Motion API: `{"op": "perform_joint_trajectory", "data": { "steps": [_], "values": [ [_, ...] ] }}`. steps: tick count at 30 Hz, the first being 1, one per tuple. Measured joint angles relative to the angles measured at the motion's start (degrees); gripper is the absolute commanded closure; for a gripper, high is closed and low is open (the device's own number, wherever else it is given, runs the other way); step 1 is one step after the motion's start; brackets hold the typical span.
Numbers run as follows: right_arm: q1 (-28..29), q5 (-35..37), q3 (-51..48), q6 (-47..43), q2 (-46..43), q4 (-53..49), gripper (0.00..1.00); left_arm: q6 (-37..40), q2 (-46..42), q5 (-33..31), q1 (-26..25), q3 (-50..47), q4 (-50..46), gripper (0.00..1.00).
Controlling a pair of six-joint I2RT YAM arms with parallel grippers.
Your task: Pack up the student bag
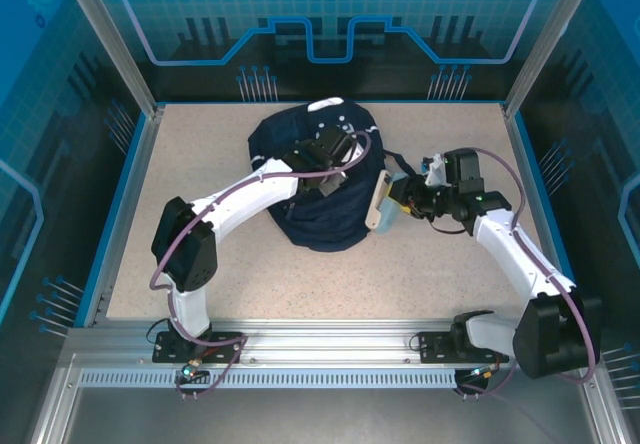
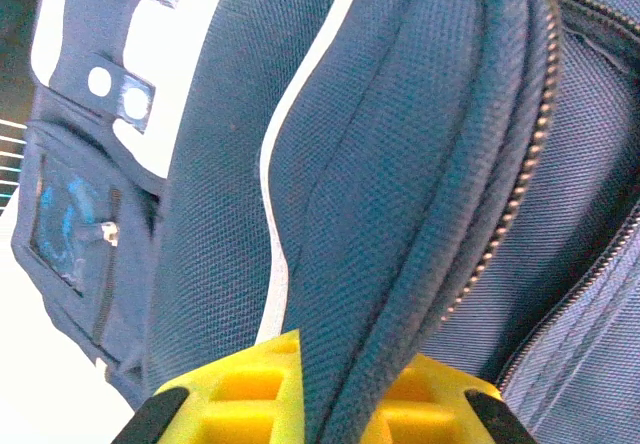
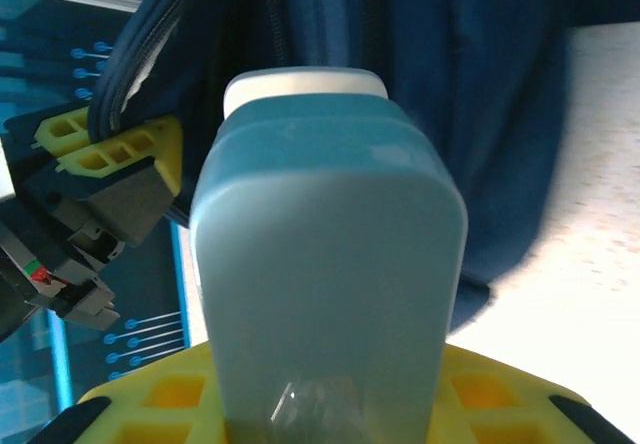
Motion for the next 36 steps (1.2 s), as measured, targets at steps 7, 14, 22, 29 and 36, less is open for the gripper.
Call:
{"op": "perform_joint_trajectory", "data": {
  "steps": [7,14,22,29,36],
  "values": [
    [6.1,2.1,0.4,8.1,2.6,9.9,0.72,-5.1,0.0,1.1,-2.0,6.4,-5.8,0.96],
    [8.7,6.4,1.6,15.1,8.5,13.6,0.73,-9.0,1.5,2.7,-2.8,11.8,-10.6,0.97],
    [11.6,14.2,3.5,24.0,13.6,18.0,0.69,-12.7,4.1,4.5,-2.8,14.7,-12.2,0.98],
    [12.0,14.0,6.1,28.0,18.5,20.3,0.40,-15.3,4.8,4.3,-2.7,15.5,-12.2,0.95],
    [12.0,12.5,4.6,25.6,15.1,16.6,0.45,-15.3,4.9,4.5,-2.9,16.3,-13.1,0.94]
  ]
}}
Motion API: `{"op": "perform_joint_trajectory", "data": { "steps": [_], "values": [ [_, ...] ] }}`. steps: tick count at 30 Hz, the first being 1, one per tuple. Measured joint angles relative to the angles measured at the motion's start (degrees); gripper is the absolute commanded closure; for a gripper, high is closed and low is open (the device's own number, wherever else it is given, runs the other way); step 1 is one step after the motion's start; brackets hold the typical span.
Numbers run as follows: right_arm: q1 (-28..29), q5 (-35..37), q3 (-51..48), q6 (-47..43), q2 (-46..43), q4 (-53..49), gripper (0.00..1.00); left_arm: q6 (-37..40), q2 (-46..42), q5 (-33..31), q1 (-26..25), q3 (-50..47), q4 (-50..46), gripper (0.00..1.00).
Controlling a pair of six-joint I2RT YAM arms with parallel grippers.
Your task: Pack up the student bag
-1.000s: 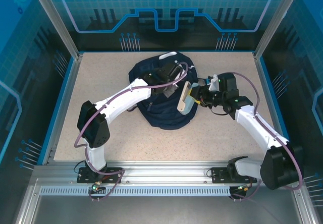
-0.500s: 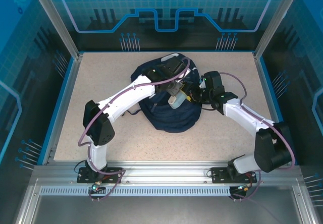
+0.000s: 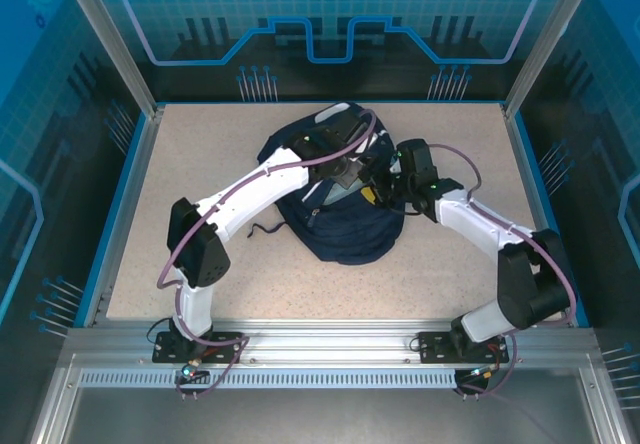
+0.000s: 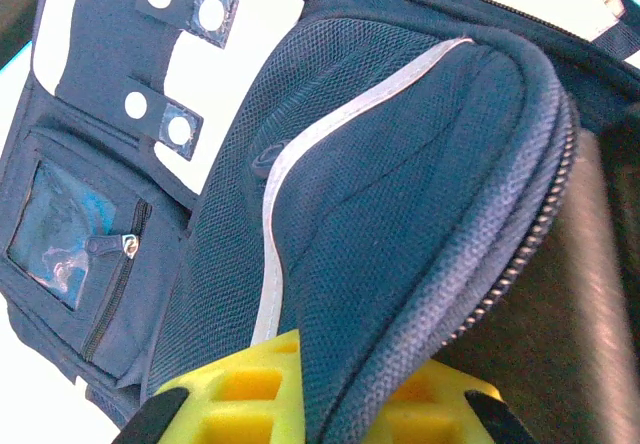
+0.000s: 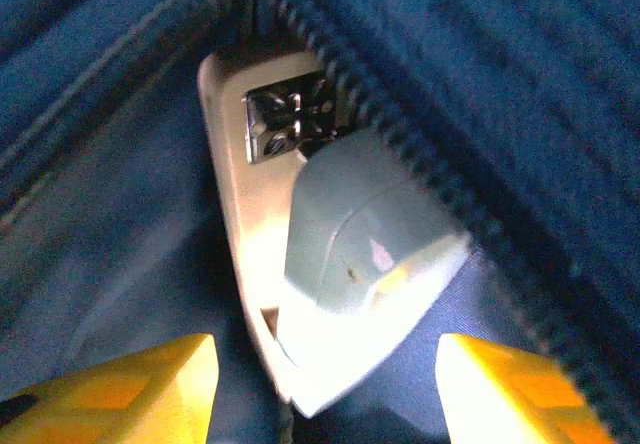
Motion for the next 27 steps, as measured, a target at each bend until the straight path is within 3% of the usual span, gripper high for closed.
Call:
{"op": "perform_joint_trajectory", "data": {
  "steps": [5,10,15,20,23,26,27],
  "values": [
    [0.2,-0.9,-1.3,-2.7,-3.4,-2.7,0.62,0.0,0.4,0.5,-0.3,0.2,-0.2,0.95],
    [0.7,-1.3,-0.9,-4.5,-0.8,-3.2,0.81,-0.5,0.5,0.6,-0.3,0.4,-0.2,0.96],
    [0.9,0.5,1.8,-5.4,4.0,-2.4,0.89,-1.3,0.6,0.6,-0.3,0.4,-0.5,0.97],
    [0.7,1.0,2.6,-7.3,6.6,1.6,0.87,-1.6,0.9,0.6,-0.3,0.4,-0.5,0.96],
    [-0.1,-0.4,2.4,-8.6,6.6,2.9,0.77,-2.5,1.1,0.6,-0.1,0.4,-0.4,0.87],
    [-1.2,-1.8,0.7,-11.0,4.0,2.5,0.64,-3.6,1.1,1.9,-0.1,0.4,-0.1,0.62],
    [-1.6,-1.9,-0.2,-11.7,2.3,1.5,0.59,-4.1,1.1,2.7,-0.1,0.4,0.5,0.49]
  ]
}}
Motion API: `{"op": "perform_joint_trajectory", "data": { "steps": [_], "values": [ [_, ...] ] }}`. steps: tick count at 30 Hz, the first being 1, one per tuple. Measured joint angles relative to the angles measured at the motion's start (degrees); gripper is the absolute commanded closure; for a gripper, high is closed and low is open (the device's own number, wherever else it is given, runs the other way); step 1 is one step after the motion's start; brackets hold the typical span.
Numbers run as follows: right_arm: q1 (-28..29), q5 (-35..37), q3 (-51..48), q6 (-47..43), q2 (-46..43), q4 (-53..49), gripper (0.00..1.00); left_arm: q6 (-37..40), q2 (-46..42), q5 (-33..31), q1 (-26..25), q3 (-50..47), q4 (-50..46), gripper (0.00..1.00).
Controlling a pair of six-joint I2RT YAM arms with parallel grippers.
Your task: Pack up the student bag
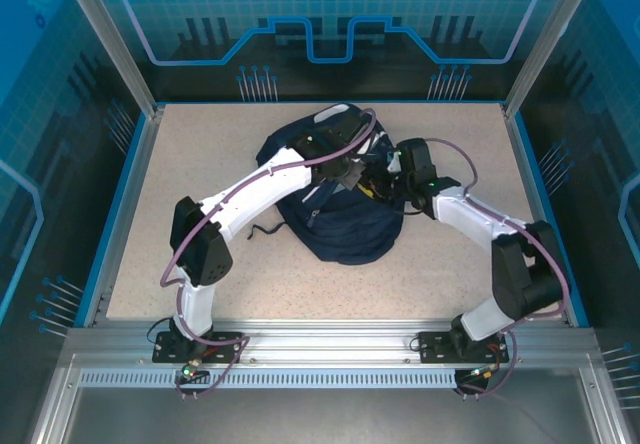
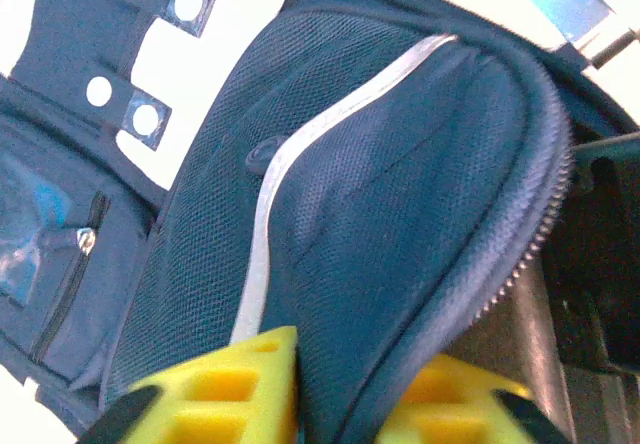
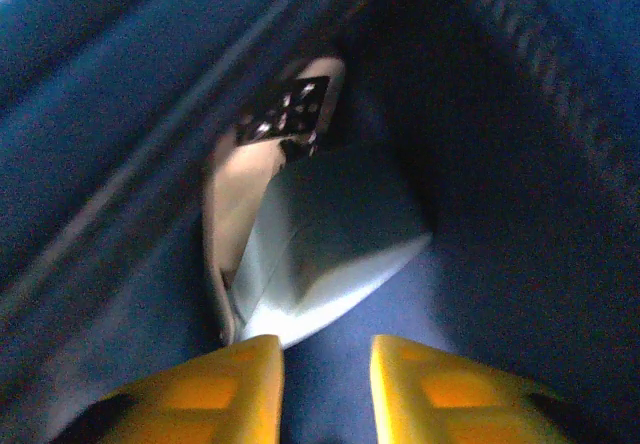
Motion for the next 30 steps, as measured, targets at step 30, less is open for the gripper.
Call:
{"op": "perform_joint_trajectory", "data": {
  "steps": [30],
  "values": [
    [29.2,31.1,11.5,-16.0,-3.6,-34.2,0.29,-53.5,-29.9,26.9,21.2,-61.8,38.7,0.32]
  ]
}}
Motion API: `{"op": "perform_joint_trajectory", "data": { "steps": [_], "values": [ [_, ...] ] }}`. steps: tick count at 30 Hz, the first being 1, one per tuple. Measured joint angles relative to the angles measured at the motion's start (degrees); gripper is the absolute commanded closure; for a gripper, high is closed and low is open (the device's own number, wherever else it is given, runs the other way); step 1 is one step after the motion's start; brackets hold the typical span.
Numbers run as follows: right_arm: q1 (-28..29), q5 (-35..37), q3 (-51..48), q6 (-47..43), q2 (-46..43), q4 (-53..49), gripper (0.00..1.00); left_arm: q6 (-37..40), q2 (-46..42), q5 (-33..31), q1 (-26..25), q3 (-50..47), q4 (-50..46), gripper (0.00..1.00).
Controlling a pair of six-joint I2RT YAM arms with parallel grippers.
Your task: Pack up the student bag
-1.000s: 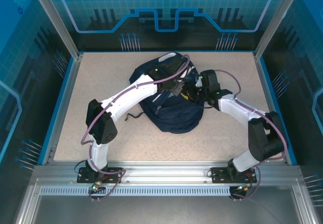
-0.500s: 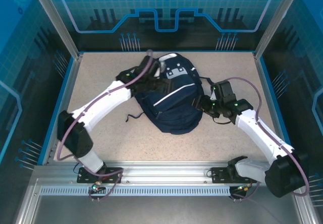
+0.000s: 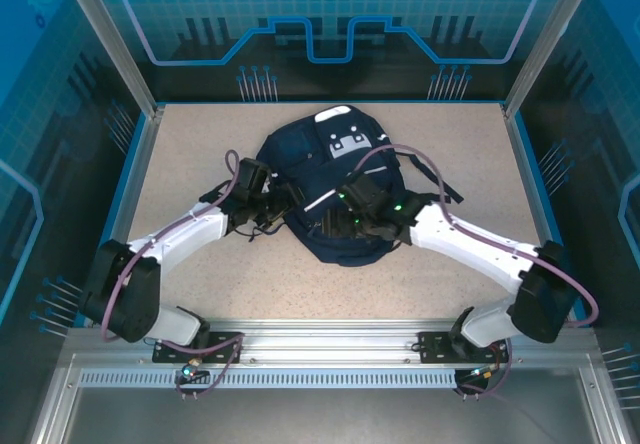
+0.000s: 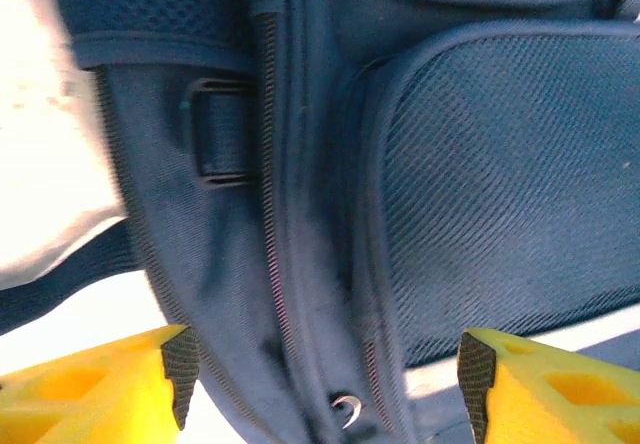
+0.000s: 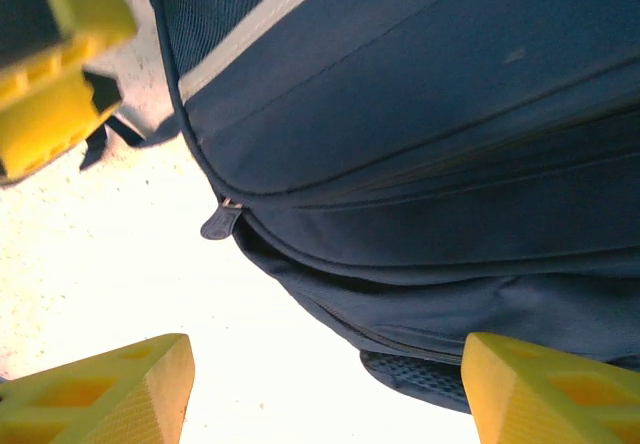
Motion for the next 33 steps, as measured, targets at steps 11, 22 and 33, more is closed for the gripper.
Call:
{"op": "perform_joint_trajectory", "data": {
  "steps": [11,22,33],
  "values": [
    [5.6,5.2,4.5,3.0,7.5,0.4,0.40,-5.9,6.8,8.0,0.4,0.0,11.8,0.78],
    [8.8,12.4,10.0,7.6,15.7,-1.7,0.43,-7.3,6.4,9.8,0.5,-0.1,12.6,0.97],
    [8.1,16.5,15.8,13.6,22.4,-3.7,0.51,-8.0,6.3,10.0,0.5,-0.1,12.6,1.00]
  ]
}}
